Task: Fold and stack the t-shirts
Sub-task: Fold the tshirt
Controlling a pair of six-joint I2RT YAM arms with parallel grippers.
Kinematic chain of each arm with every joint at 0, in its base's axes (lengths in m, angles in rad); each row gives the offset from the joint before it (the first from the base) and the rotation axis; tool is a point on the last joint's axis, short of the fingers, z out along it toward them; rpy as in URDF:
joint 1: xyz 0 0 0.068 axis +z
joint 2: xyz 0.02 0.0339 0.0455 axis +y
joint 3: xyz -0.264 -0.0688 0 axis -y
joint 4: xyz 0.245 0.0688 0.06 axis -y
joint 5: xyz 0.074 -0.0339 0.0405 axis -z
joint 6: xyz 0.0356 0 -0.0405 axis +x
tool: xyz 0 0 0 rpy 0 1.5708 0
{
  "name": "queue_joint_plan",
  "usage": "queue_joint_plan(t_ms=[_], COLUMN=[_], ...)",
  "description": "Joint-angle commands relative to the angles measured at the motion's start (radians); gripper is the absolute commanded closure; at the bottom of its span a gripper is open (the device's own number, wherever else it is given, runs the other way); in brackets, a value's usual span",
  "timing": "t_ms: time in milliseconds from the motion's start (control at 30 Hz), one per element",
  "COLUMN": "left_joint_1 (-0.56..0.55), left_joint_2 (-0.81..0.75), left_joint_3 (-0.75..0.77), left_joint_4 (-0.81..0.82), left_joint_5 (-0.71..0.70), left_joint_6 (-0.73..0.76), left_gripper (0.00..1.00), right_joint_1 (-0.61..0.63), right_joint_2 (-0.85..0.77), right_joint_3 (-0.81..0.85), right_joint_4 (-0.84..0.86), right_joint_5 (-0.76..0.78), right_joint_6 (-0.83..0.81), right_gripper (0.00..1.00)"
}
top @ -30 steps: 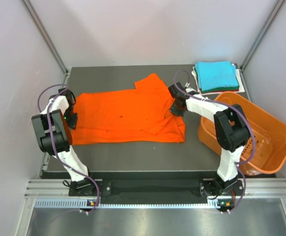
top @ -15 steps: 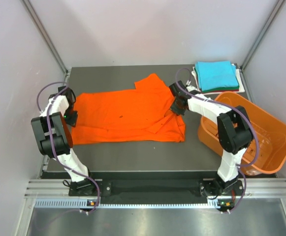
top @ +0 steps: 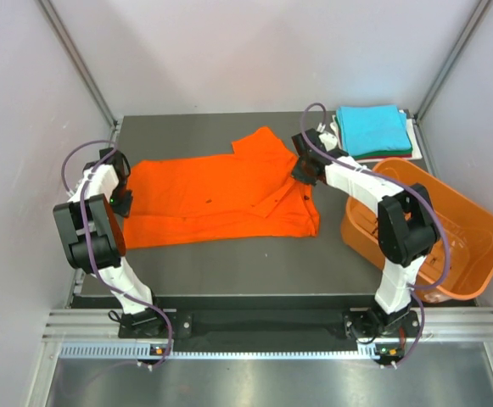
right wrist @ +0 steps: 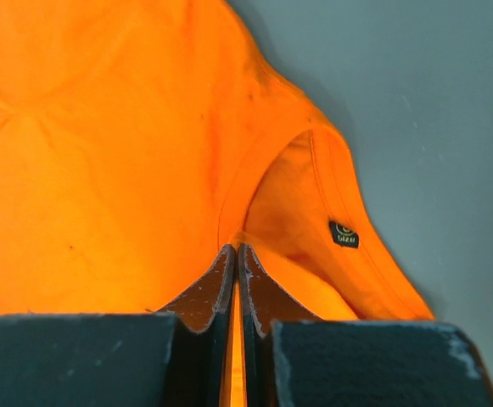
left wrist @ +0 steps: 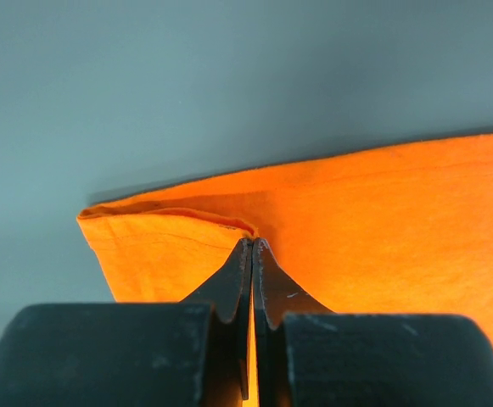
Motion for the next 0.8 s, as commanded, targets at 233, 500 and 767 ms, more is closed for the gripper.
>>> queue_joint_plan(t_ms=[233, 500, 767], left_joint_1=[-0.009, -0.009, -0.012], left_joint_2=[0.008, -0.011, 0.01], left_joint_3=[0.023, 0.023, 0.021], left_joint_4=[0.031, 0.026, 0.066], left_joint_5=[-0.057, -0.091, -0.063], left_joint_6=[-0.024, -0.038, -0.044], left_gripper=[1.0, 1.0, 1.0], right_joint_1=[-0.026, -0.049, -0.056], right_joint_2=[-0.015, -0.021, -0.009], right_joint_3=[0.054, 0.042, 0.047], right_joint_4=[0.051, 0.027, 0.045], right_joint_5=[0.058, 0.078, 0.051], right_joint_6=[-0.048, -0.042, -0.043], right_gripper=[1.0, 1.0, 1.0])
